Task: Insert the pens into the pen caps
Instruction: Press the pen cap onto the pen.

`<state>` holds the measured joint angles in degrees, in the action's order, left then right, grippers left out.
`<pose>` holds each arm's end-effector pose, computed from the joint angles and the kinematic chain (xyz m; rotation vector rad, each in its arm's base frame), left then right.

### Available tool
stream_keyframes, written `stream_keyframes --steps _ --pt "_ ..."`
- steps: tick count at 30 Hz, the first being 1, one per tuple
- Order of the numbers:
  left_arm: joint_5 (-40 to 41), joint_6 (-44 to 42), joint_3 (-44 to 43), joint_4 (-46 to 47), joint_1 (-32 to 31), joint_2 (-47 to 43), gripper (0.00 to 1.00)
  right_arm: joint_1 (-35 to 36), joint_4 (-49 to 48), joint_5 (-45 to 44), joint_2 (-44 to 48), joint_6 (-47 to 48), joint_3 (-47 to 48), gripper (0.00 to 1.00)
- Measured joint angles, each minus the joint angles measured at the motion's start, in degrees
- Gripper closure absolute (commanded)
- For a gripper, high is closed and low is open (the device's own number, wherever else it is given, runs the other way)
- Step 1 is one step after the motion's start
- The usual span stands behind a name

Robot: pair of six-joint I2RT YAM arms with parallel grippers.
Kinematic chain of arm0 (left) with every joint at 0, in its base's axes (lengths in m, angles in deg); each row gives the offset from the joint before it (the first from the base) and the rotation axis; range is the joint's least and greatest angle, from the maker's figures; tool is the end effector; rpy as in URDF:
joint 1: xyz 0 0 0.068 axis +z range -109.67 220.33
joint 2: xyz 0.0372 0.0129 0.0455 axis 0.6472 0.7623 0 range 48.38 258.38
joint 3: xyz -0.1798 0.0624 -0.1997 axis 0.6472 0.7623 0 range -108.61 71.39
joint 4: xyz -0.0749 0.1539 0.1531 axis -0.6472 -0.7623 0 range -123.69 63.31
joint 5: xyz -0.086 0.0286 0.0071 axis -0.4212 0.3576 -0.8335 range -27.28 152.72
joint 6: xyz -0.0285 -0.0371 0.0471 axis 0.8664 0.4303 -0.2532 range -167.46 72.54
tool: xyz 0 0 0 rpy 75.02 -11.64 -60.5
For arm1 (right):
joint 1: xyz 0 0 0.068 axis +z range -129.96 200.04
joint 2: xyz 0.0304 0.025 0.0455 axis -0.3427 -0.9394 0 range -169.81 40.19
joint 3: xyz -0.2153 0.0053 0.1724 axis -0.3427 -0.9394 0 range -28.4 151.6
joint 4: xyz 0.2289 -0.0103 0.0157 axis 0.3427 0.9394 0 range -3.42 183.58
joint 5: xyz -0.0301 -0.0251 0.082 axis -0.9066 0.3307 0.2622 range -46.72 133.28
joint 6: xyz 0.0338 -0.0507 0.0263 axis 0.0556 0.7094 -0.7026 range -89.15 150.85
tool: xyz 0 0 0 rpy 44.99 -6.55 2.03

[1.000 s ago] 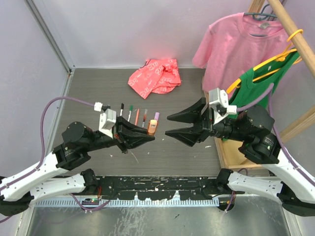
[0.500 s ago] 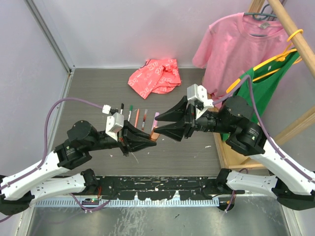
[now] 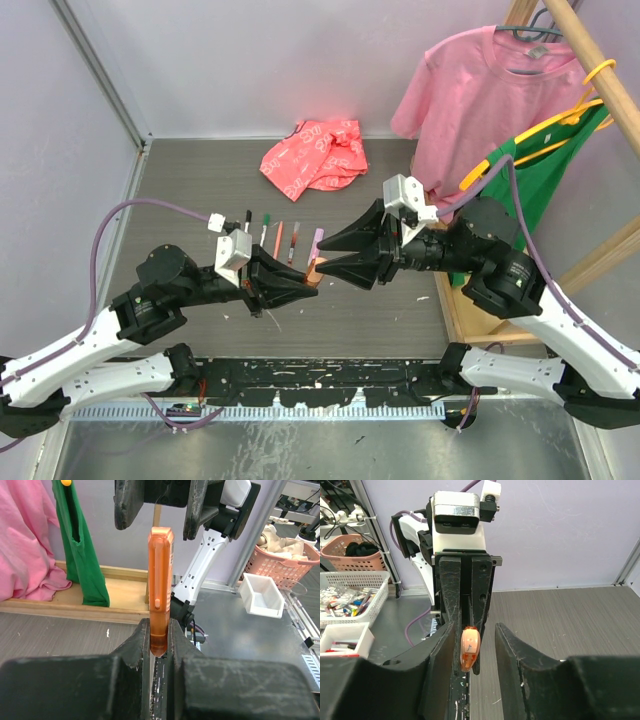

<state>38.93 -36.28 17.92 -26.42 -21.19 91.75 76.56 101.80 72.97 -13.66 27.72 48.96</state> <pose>0.0496 -0.1356 0.4150 0.9795 1.1943 -1.3190 0.0611 0.1395 0.4856 -1.0818 1.1304 1.2044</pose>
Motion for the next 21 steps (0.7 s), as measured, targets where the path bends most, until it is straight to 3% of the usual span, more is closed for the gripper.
stream_keyframes --steps 15,21 --pt "1.5 0.0 0.0 0.0 0.0 0.0 1.0 0.0 0.7 0.0 0.3 0.0 -0.1 0.6" --pt "2.4 -0.1 0.0 0.0 0.0 0.0 1.0 0.0 1.1 0.0 0.3 0.1 -0.2 0.68"
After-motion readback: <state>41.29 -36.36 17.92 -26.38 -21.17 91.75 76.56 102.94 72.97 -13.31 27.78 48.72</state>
